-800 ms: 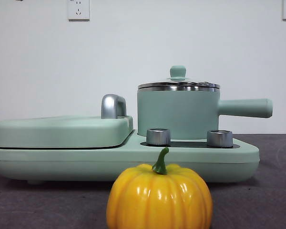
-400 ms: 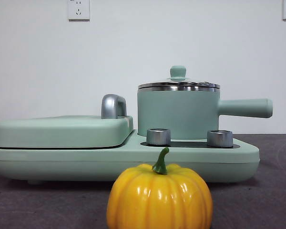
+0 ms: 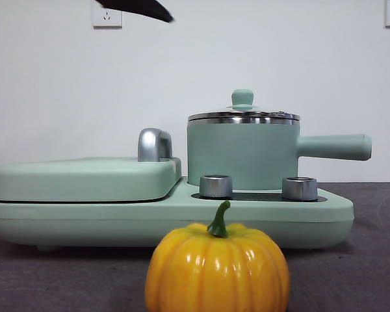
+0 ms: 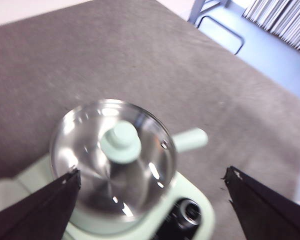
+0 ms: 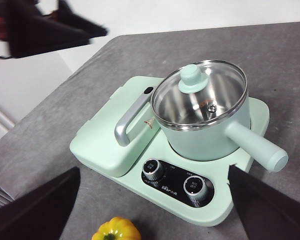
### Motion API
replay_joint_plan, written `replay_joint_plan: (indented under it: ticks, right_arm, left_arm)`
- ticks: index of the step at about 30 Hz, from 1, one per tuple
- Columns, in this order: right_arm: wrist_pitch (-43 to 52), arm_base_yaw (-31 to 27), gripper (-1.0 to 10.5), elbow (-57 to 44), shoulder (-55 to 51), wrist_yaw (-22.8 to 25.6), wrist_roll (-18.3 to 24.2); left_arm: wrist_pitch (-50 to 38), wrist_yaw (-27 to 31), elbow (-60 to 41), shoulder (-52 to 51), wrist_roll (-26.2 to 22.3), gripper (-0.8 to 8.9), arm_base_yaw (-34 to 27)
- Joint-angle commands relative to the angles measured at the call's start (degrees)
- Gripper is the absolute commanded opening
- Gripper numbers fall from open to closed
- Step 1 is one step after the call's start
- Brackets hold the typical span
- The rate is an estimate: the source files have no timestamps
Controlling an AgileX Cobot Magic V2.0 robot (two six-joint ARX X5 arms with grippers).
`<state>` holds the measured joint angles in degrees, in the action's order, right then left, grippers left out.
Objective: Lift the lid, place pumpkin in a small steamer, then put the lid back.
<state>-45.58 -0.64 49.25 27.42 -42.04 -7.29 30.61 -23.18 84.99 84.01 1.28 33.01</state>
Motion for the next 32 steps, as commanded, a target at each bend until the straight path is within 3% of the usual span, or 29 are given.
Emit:
replay_joint_plan:
  ticks: [1,6,15,27,32]
  right_arm:
    - [0.48,0.13,4.7,1.01,0.15,-0.17,-0.17]
    - [0.48,0.13,4.7,1.01,0.15,-0.20,-0.20]
    - [0.48,0.13,4.7,1.01,0.17,-0.17,-0.20]
    - [0.48,0.13,4.7,1.01,0.17,-0.17,-0.22]
    - [0.31,0.13,4.7,1.01,0.15,-0.17,-0.22]
  left_arm:
    - [-0.22,3.69,4.13,5.31,-5.40,4.63,2.34]
    - [-4.70,9.92,5.64,11.23,-7.93,4.63,5.09]
    - [-13.77,9.92,5.64,18.53,-7.67,4.63,6.16]
    - [-15.26,9.90,5.64,23.39,-7.80,4.58,6.43]
    - [-15.61,9.90,5.64,23.61,-8.35,3.27,6.64]
